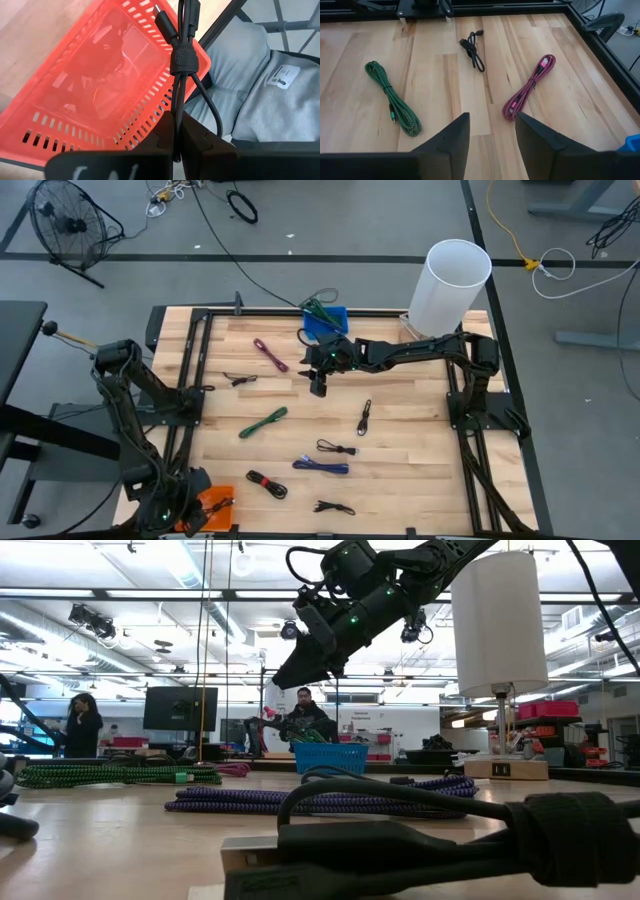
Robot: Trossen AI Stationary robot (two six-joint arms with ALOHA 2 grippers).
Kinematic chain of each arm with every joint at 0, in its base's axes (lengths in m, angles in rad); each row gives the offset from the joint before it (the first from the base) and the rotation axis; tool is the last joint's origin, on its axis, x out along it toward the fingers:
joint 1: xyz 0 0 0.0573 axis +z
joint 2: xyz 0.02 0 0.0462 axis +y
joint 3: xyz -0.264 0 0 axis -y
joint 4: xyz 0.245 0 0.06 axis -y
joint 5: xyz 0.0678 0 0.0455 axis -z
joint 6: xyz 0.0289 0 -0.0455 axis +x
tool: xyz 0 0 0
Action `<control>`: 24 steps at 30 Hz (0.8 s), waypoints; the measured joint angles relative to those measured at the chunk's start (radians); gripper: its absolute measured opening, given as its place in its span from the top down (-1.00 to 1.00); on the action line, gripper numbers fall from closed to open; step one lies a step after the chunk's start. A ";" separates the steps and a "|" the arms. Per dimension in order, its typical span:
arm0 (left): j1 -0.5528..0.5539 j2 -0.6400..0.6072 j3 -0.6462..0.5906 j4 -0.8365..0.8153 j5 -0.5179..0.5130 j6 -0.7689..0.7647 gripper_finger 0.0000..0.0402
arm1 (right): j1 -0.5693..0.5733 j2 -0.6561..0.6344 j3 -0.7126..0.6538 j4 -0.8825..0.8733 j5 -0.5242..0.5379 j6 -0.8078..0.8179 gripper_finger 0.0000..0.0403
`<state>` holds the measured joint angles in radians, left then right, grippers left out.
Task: Pick & Place USB Port
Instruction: Put the black charger cable into the orange basket
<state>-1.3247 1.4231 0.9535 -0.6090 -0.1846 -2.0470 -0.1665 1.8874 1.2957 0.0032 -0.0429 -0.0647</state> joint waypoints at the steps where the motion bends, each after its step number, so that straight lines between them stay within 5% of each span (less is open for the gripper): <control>1: -0.001 0.000 0.000 0.000 -0.003 -0.001 0.96 | 0.000 0.000 0.000 0.000 0.000 0.000 0.21; 5: 0.008 -0.005 -0.001 -0.010 -0.027 0.105 0.96 | 0.000 0.000 0.000 -0.006 0.000 0.000 0.21; 10: 0.012 -0.006 -0.004 -0.096 0.070 0.237 0.96 | 0.000 0.000 0.000 -0.008 0.000 0.000 0.21; 24: -0.046 -0.010 -0.003 -0.110 -0.018 0.158 0.96 | 0.000 0.000 0.000 -0.021 0.000 0.005 0.21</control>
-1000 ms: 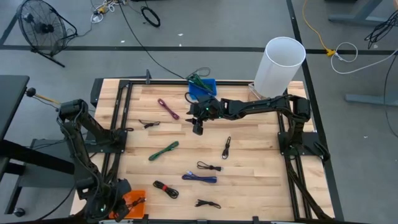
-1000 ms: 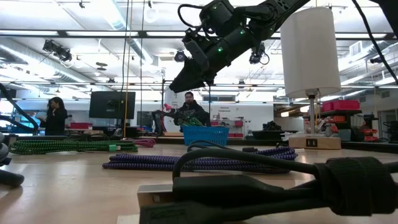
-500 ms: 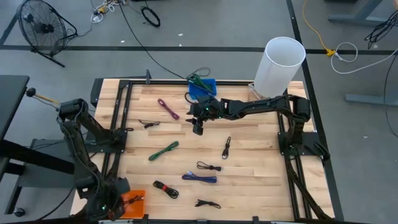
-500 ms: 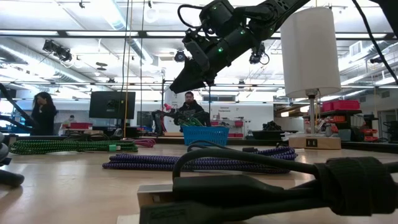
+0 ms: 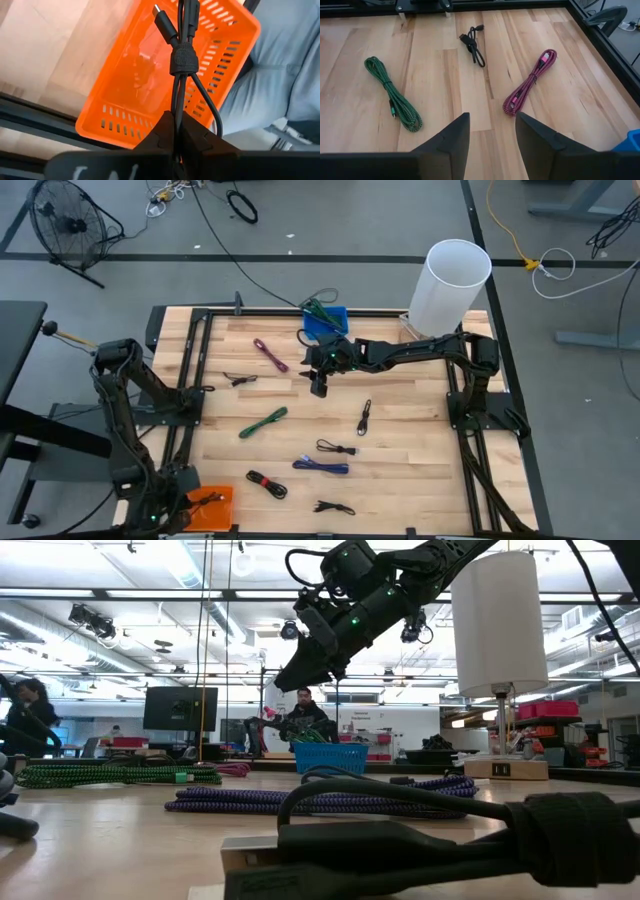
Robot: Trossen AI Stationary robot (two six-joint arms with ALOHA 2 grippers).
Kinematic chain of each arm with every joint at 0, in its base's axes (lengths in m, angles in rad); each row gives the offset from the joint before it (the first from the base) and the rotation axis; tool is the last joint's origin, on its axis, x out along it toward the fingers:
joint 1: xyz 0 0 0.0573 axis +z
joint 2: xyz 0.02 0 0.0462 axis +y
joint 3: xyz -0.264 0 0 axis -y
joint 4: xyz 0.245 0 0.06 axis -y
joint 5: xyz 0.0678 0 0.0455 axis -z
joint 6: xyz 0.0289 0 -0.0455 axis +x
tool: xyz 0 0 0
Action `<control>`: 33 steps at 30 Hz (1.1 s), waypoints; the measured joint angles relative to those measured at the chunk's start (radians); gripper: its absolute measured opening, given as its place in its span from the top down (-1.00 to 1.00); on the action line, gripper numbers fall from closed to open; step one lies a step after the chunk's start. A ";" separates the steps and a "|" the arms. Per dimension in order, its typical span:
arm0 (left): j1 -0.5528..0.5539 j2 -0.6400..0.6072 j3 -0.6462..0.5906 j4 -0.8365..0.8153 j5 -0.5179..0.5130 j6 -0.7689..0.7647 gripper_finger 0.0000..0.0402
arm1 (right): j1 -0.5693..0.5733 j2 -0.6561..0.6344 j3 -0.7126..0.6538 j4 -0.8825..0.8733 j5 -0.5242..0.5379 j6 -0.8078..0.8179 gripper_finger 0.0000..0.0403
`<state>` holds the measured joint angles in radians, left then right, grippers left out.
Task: Pick & Place USB Port
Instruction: Put the black charger cable into the orange basket
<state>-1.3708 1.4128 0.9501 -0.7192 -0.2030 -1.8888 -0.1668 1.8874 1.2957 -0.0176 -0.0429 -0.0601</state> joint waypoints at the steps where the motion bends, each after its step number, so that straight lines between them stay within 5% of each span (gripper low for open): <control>1: 0.000 0.000 0.000 0.001 -0.001 -0.011 0.95 | 0.000 0.000 0.000 -0.001 0.000 0.000 0.21; 13: 0.005 0.000 0.000 -0.001 -0.024 -0.065 0.63 | 0.000 0.000 0.000 -0.006 0.000 0.000 0.21; 24: 0.007 0.000 0.000 -0.010 -0.099 -0.060 0.53 | 0.000 0.000 0.000 -0.006 0.000 -0.001 0.21; 33: 0.061 -0.013 0.001 -0.050 -0.168 0.150 0.53 | 0.000 0.000 0.000 -0.006 0.000 -0.001 0.21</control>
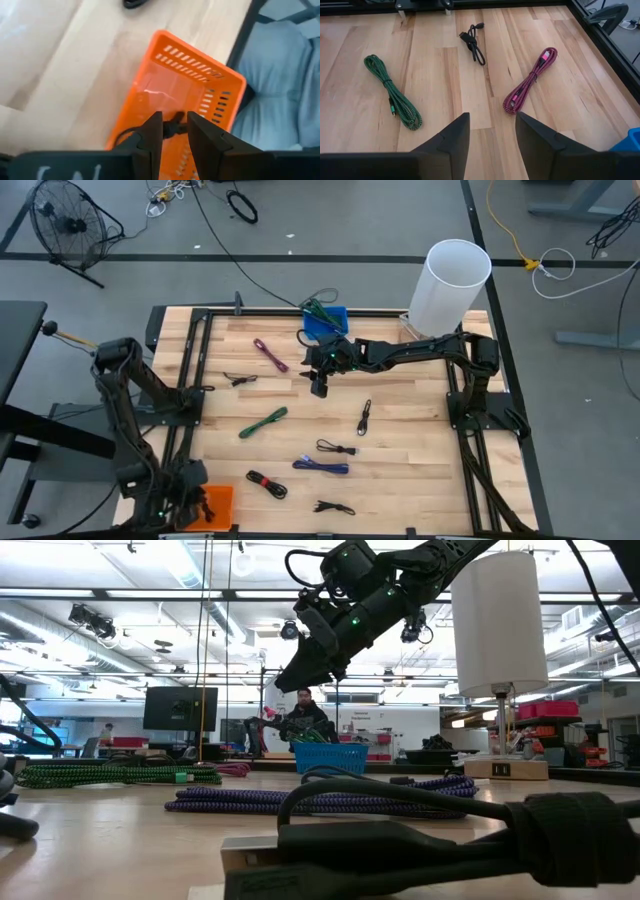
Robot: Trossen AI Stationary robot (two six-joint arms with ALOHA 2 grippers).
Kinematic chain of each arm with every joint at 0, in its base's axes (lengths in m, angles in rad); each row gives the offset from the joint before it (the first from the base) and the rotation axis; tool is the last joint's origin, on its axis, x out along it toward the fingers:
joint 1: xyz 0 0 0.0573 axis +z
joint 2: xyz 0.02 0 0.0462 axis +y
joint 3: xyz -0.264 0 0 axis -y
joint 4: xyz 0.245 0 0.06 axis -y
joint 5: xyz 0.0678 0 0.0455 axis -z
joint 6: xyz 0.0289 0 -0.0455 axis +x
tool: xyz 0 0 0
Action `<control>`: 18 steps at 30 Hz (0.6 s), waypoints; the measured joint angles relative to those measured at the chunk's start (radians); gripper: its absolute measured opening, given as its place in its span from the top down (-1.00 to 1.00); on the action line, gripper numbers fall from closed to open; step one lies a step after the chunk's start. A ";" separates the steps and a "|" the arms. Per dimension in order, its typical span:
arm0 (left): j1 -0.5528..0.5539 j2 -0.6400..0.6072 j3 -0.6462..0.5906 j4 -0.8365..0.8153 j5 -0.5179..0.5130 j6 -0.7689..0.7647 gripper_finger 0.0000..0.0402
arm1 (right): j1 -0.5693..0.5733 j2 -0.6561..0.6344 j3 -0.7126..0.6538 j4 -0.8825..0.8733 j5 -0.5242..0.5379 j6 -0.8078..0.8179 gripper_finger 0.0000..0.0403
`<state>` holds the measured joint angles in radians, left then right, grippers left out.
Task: Pick & Place USB Port
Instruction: Put the black charger cable into the orange basket
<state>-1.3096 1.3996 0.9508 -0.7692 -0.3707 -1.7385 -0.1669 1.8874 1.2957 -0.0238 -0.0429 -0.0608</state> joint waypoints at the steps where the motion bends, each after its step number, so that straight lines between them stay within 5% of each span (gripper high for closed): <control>1: 0.009 -0.003 0.000 -0.010 0.005 -0.003 0.53 | 0.000 0.000 0.000 0.000 0.000 0.000 0.21; 5: 0.036 -0.012 0.000 -0.026 0.050 0.021 0.53 | 0.000 0.000 0.000 0.000 0.000 0.000 0.21; 9: 0.079 -0.021 0.000 -0.102 -0.016 0.115 0.53 | 0.000 0.000 0.000 0.000 0.000 0.000 0.21; 18: 0.261 -0.075 0.000 -0.596 -0.193 0.075 0.53 | 0.000 0.000 0.000 0.001 0.000 0.005 0.21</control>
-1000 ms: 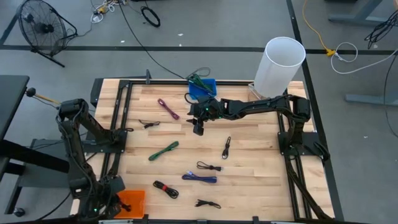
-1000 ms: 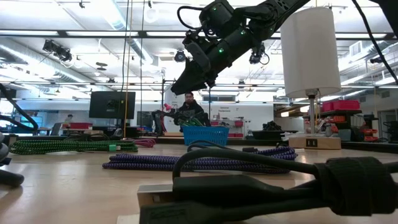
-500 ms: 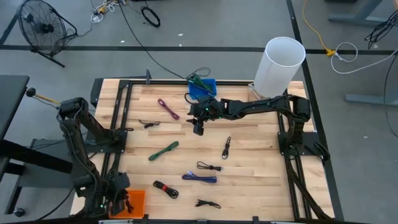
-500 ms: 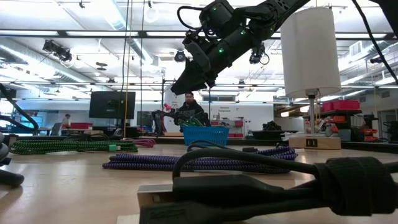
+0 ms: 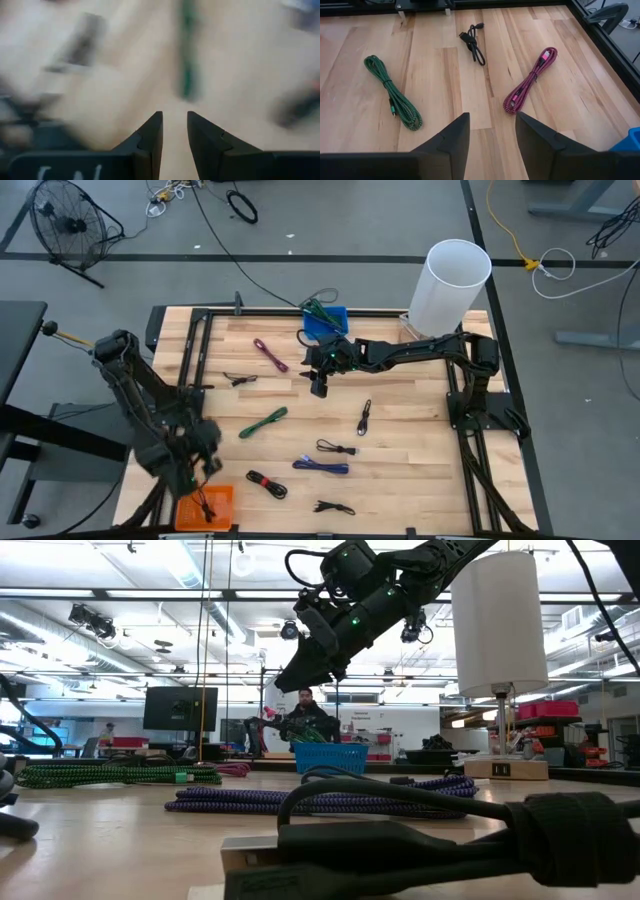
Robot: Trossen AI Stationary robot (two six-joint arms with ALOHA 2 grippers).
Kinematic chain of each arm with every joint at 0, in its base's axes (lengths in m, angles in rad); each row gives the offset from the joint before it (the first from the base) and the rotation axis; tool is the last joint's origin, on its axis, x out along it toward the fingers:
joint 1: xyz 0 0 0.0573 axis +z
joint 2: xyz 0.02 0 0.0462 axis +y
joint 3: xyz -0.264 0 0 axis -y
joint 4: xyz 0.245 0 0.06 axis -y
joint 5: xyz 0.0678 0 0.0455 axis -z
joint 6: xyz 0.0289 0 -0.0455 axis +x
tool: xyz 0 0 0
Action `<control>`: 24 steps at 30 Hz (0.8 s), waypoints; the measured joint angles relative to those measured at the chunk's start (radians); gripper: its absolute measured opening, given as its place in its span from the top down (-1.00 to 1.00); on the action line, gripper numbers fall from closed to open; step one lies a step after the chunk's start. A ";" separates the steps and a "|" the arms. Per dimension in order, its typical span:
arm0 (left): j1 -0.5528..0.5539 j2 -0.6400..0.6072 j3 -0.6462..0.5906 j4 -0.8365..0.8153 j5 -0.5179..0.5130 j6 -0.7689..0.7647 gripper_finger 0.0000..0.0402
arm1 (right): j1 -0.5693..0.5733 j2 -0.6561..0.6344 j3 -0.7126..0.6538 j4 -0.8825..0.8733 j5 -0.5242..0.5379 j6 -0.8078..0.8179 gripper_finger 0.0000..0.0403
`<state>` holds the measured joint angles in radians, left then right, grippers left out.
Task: Pick & Place USB Port
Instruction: Put the black charger cable into the orange basket
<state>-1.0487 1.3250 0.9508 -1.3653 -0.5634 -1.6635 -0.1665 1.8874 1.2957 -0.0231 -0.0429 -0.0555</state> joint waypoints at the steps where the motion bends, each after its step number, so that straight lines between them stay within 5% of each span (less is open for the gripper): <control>1: 0.026 -0.003 0.000 -0.073 -0.009 -0.029 0.53 | 0.000 0.000 0.000 0.000 0.000 0.001 0.21; 4: 0.110 -0.006 -0.012 -0.209 -0.056 -0.063 0.53 | 0.000 0.000 0.000 0.000 0.000 0.003 0.21; 13: 0.463 -0.105 -0.147 -0.148 -0.063 0.294 0.53 | 0.002 0.000 0.000 0.007 -0.001 0.002 0.21; 24: 0.910 -0.175 -0.203 0.203 0.012 0.974 0.53 | 0.005 0.001 0.000 0.023 -0.003 0.002 0.21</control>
<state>-0.1387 1.1496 0.7481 -1.1627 -0.5517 -0.6897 -0.1619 1.8881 1.2957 -0.0005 -0.0462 -0.0532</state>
